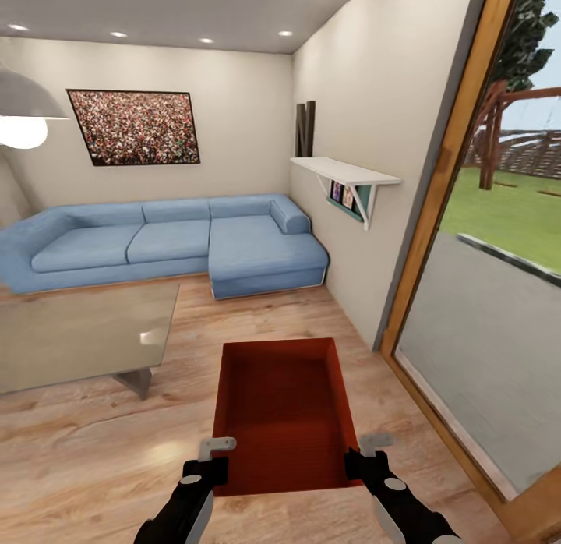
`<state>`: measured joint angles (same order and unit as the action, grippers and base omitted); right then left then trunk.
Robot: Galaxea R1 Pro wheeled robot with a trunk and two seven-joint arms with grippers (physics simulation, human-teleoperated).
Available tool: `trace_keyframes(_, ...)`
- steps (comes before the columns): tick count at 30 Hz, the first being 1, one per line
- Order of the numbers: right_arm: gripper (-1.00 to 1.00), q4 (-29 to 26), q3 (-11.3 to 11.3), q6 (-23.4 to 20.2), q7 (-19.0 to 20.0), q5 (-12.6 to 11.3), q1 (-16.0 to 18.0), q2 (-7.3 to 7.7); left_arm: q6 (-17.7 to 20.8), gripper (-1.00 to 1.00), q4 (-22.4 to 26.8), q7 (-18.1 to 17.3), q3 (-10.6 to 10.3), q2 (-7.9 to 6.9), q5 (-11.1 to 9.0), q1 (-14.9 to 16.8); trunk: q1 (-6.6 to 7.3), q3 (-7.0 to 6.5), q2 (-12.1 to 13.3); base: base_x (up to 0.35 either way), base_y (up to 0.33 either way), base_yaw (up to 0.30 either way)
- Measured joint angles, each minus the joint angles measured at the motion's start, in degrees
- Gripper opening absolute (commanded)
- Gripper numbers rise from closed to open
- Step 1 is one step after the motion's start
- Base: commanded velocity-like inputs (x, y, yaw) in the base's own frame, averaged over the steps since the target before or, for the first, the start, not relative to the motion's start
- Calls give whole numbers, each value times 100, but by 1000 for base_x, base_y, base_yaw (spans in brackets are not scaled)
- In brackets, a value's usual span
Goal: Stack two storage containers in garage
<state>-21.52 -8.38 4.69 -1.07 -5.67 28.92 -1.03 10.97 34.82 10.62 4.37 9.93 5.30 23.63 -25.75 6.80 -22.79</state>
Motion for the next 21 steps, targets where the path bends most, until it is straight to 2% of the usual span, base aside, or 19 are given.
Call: trace_keyframes(21, -100, 0, -2, 0, -1, -1, 0, 0, 0, -100, 0, 1, 0, 0, 0, -1, 0, 0, 0, 0, 0, 291)
